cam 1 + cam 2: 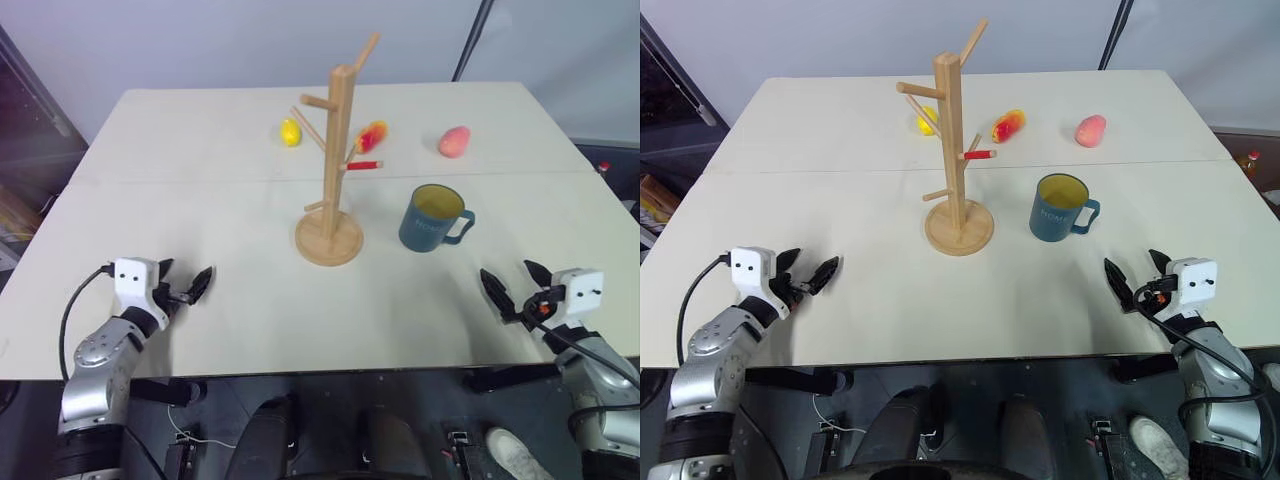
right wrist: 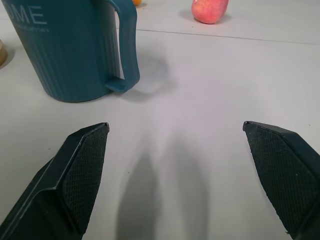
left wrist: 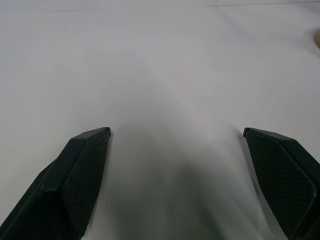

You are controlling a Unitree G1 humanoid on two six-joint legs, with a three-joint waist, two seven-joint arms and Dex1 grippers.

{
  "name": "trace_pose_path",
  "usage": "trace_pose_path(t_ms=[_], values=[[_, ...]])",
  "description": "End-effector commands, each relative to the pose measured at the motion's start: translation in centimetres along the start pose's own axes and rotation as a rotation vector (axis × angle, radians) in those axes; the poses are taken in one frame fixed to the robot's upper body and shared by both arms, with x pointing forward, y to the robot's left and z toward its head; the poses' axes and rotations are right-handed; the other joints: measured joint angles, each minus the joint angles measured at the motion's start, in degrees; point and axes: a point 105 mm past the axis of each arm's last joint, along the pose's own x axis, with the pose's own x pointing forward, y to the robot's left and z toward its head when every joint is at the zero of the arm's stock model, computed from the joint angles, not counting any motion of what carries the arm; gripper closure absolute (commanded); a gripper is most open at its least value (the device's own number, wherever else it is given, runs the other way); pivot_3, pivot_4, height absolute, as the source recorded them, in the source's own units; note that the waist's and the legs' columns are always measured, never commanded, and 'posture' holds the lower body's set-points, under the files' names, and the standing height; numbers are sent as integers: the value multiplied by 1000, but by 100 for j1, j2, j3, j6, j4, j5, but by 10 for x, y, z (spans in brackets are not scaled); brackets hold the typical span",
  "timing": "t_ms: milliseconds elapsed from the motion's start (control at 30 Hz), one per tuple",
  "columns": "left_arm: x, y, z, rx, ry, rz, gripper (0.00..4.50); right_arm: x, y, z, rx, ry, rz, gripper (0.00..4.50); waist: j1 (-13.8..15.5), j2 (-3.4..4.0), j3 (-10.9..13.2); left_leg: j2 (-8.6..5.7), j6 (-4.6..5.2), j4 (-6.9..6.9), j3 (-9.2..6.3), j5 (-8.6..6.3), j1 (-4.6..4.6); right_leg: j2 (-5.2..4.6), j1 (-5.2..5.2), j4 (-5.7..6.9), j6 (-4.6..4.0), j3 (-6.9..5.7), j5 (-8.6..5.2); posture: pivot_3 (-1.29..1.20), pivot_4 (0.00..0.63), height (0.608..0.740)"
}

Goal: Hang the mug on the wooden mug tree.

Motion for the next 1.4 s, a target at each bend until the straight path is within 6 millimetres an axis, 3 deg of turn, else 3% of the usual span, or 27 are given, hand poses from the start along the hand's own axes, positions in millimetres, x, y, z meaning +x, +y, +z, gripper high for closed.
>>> trace_pose_path(t_ms=[33, 200, 300, 500, 633, 767, 967, 1400], values=[[-3, -1, 9, 4, -28, 7, 0, 1, -3, 8, -18, -23, -2, 40, 2, 0, 0, 0, 0, 0, 0, 0, 0, 0, 0, 0, 0, 0, 0, 0, 150, 740], [-3, -5, 9, -13, -25, 3, 0, 5, -5, 6, -20, -12, -17, 40, 1, 0, 0, 0, 0, 0, 0, 0, 0, 0, 0, -1, -1, 0, 0, 0, 150, 740], [1, -21, 12, -6, -32, -55, 0, 7, -4, 3, -21, -7, -25, 40, 4, 0, 0, 0, 0, 0, 0, 0, 0, 1, 0, 0, -1, -1, 0, 0, 150, 740], [4, -84, 36, 35, -110, -371, 0, 13, 14, 8, -7, -33, 12, 40, 6, 0, 0, 0, 0, 0, 0, 0, -2, 0, 1, -5, -3, 0, -2, 0, 150, 740], [-4, -140, 50, 87, -123, -693, 0, 26, 21, 17, -8, -68, 26, 40, -12, 4, -1, 0, 0, -1, 0, 0, -1, 1, 1, -4, -7, 0, -3, 0, 150, 740], [-4, -162, 58, 143, -133, -822, 0, 38, 18, 27, -38, -108, -9, 40, -7, 11, -4, 0, 0, -1, 1, 0, -1, 4, 0, -4, -7, 0, -3, 0, 150, 740], [0, -173, 69, 160, -174, -860, 0, 50, 13, 27, -64, -122, -55, 40, 3, 10, -4, -3, 2, 1, 1, 1, -2, 7, 2, -4, -1, -3, 0, 0, 150, 740], [-1, -174, 72, 151, -196, -838, 0, 67, 15, 25, -78, -120, -52, 40, -6, 11, -4, -3, 3, 2, 1, 2, -2, 13, 2, 1, 12, -10, 7, 0, 150, 740]])
